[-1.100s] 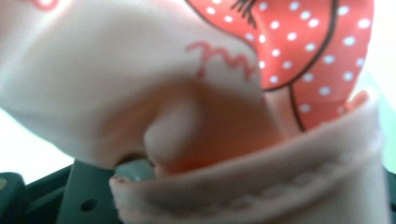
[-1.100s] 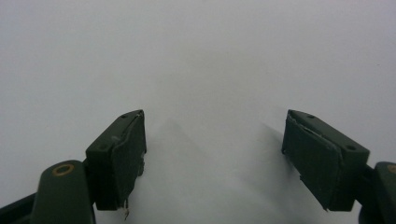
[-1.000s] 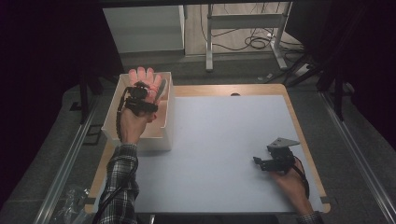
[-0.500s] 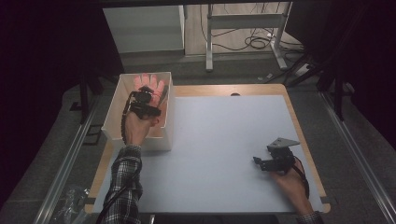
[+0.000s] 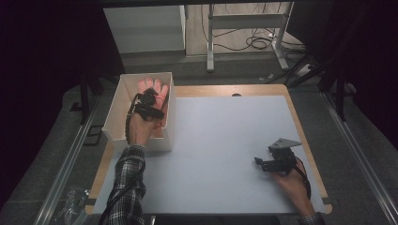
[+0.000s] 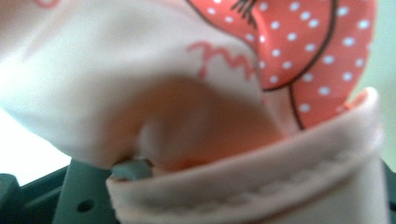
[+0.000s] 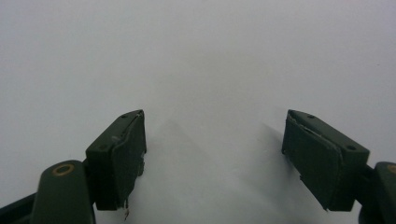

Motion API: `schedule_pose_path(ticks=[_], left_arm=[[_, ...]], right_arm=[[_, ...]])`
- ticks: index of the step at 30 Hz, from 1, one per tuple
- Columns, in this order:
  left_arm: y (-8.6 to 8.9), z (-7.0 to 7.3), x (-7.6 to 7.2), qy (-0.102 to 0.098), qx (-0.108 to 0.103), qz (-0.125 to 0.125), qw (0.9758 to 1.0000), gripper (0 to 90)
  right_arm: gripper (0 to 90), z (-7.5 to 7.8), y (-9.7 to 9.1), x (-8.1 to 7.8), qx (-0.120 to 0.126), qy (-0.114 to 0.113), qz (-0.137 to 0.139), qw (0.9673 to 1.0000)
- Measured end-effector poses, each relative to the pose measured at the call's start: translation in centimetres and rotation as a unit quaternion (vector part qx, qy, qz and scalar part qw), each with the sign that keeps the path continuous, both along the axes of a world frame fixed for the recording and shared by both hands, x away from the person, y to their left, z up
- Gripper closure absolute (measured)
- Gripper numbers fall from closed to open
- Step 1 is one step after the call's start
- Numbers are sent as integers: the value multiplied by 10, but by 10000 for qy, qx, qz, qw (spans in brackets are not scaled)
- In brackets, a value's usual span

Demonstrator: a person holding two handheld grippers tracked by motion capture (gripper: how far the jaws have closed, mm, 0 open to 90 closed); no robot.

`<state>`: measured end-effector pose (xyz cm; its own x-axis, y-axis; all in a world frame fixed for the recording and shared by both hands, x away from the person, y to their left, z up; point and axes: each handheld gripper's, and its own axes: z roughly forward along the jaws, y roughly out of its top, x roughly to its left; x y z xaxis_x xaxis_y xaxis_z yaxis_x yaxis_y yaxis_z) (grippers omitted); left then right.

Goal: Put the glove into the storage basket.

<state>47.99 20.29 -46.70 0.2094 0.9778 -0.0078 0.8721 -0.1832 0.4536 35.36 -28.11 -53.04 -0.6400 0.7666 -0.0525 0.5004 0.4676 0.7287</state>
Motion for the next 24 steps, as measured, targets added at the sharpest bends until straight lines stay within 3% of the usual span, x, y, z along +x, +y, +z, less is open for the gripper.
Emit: schedule_pose_path(ticks=[10, 16, 20, 24], left_arm=[[-2, -8, 11, 402, 113, 60, 9991, 356], [-4, -20, 19, 710, 211, -6, 9973, 326], [-9, -30, 23, 899, 311, -59, 9954, 216], [-4, -27, 22, 951, 160, -133, 9952, 150]], right_arm=[[221, 0, 0, 0, -4, -2, 2, 10000], [221, 0, 0, 0, -2, 0, 2, 10000], [221, 0, 0, 0, 0, 0, 2, 10000], [221, 0, 0, 0, 0, -1, 3, 10000]])
